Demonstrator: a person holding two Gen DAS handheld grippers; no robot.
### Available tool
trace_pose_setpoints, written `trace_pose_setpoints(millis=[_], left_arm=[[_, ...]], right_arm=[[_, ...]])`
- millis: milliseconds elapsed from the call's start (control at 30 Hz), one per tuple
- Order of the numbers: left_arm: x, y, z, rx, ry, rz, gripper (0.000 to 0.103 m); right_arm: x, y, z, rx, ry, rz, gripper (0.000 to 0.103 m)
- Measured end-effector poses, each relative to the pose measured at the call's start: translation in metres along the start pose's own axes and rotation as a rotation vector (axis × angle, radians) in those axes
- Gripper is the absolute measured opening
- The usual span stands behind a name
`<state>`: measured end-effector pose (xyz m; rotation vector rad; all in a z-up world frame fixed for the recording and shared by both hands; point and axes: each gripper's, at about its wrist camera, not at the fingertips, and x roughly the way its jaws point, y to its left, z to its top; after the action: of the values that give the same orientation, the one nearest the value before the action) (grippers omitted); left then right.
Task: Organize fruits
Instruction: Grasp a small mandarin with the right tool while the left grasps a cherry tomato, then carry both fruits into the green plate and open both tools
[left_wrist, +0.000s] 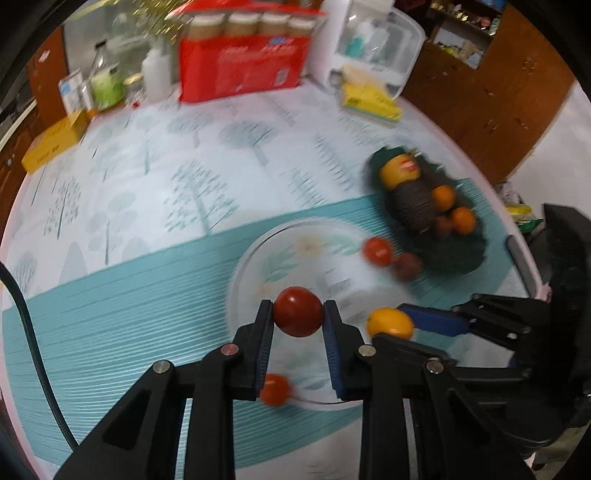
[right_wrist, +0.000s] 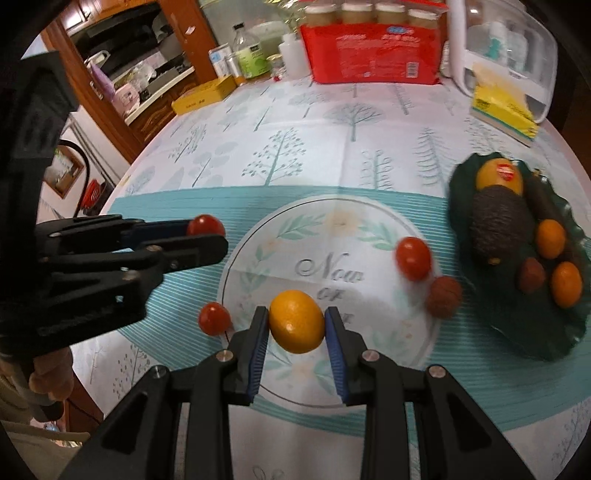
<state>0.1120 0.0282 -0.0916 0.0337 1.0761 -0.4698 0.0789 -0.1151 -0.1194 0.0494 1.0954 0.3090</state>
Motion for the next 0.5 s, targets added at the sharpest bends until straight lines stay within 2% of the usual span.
trace_pose_setpoints(millis=[233,500], left_arm=[[-0.022,-0.068,0.033,0.072,-0.057,-0.051,0.025],[-0.020,-0.142,0.095,0.171,-0.117,-0.024,0.025]], right_arm=[[-0.056,-0.038,-0.001,0.048,-0.090,-0.033,0.031],[-0.129,-0.105,0.014,0.072,-0.198,-0.142,0.031]])
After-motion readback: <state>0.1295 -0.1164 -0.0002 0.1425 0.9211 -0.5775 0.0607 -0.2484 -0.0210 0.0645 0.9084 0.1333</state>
